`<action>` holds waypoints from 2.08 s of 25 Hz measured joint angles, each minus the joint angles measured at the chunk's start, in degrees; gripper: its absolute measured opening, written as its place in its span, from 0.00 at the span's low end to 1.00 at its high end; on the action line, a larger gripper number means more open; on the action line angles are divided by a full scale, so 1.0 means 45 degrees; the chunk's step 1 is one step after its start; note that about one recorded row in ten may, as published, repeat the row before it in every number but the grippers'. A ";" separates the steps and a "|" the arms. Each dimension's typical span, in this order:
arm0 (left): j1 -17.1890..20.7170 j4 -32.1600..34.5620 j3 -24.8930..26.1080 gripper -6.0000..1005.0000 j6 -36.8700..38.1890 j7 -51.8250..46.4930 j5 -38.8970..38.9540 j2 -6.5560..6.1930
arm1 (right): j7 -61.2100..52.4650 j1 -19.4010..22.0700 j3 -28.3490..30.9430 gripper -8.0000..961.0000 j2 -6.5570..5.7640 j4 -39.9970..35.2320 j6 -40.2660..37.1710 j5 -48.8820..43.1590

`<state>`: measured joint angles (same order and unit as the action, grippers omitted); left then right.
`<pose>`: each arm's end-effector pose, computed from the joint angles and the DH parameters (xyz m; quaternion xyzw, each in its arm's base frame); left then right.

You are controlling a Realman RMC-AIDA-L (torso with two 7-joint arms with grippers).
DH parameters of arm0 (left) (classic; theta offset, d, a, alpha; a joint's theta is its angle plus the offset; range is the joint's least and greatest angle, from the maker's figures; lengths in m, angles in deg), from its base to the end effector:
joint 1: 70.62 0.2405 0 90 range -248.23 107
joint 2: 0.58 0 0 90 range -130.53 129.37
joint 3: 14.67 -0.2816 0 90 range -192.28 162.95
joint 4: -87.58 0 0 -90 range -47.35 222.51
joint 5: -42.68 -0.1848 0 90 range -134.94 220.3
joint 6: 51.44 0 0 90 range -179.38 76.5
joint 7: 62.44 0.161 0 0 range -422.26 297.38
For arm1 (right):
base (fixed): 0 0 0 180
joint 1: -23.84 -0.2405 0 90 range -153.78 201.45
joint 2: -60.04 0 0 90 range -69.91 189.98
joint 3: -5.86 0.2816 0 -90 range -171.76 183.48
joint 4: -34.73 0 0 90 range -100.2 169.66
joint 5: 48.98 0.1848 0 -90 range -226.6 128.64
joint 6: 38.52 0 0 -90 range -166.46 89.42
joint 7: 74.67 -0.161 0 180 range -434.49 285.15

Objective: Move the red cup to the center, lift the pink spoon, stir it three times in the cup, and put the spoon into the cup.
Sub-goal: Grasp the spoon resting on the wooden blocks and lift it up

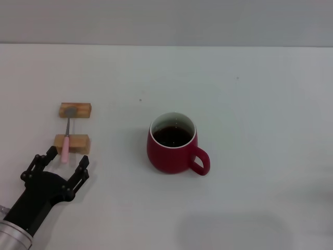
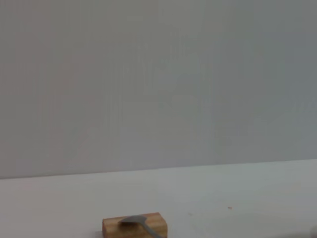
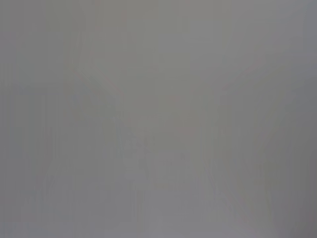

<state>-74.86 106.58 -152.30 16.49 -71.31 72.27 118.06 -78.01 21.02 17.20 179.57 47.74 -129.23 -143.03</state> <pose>-0.3506 0.2174 -0.0731 -0.7774 -0.2632 -0.2688 0.5041 0.3794 0.1866 -0.0019 -0.6091 0.2549 0.2957 0.6904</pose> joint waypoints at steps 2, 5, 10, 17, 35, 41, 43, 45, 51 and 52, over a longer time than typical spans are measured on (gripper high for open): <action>0.0009 0.0032 0.0001 0.78 -0.0020 0.0000 0.0019 -0.0012 | 0.0000 0.0014 -0.0001 0.01 0.0001 0.0000 0.0000 0.0000; 0.0014 0.0042 0.0001 0.78 -0.0058 0.0000 0.0054 -0.0017 | 0.0000 0.0019 -0.0007 0.01 0.0000 -0.0001 0.0000 0.0000; 0.0025 0.0056 0.0026 0.78 -0.0128 0.0000 0.0080 -0.0017 | 0.0000 -0.0015 -0.0040 0.01 0.0000 0.0018 0.0000 0.0000; 0.0025 0.0056 0.0072 0.78 -0.0162 0.0000 0.0089 -0.0017 | -0.0001 -0.0002 -0.0041 0.01 0.0000 0.0021 0.0000 0.0000; 0.0059 0.0168 0.0113 0.78 -0.0213 0.0000 0.0106 -0.0004 | 0.0001 0.0027 -0.0039 0.01 0.0000 0.0020 0.0000 0.0001; 0.0080 0.0175 0.0121 0.78 -0.0212 0.0000 0.0114 -0.0016 | 0.0001 0.0041 -0.0040 0.01 0.0001 0.0020 0.0000 0.0000; 0.0082 0.0175 0.0120 0.78 -0.0222 0.0000 0.0123 -0.0016 | 0.0000 0.0041 -0.0039 0.01 0.0000 0.0020 0.0000 0.0000; 0.0084 0.0179 0.0127 0.78 -0.0280 0.0000 0.0125 -0.0016 | 0.0000 0.0044 -0.0040 0.01 0.0001 0.0020 0.0000 0.0001; 0.0036 0.0212 0.0138 0.78 -0.0479 -0.0041 0.0126 -0.0017 | 0.0000 0.0061 -0.0040 0.01 -0.0020 0.0020 0.0001 0.0001; 0.0026 0.0212 0.0138 0.78 -0.0488 -0.0085 0.0126 -0.0017 | 0.0000 0.0061 -0.0039 0.01 -0.0020 0.0020 0.0001 0.0000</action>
<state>-74.74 107.54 -151.68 14.29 -71.70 72.83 117.98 -78.01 21.29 17.02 179.48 47.83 -129.22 -143.02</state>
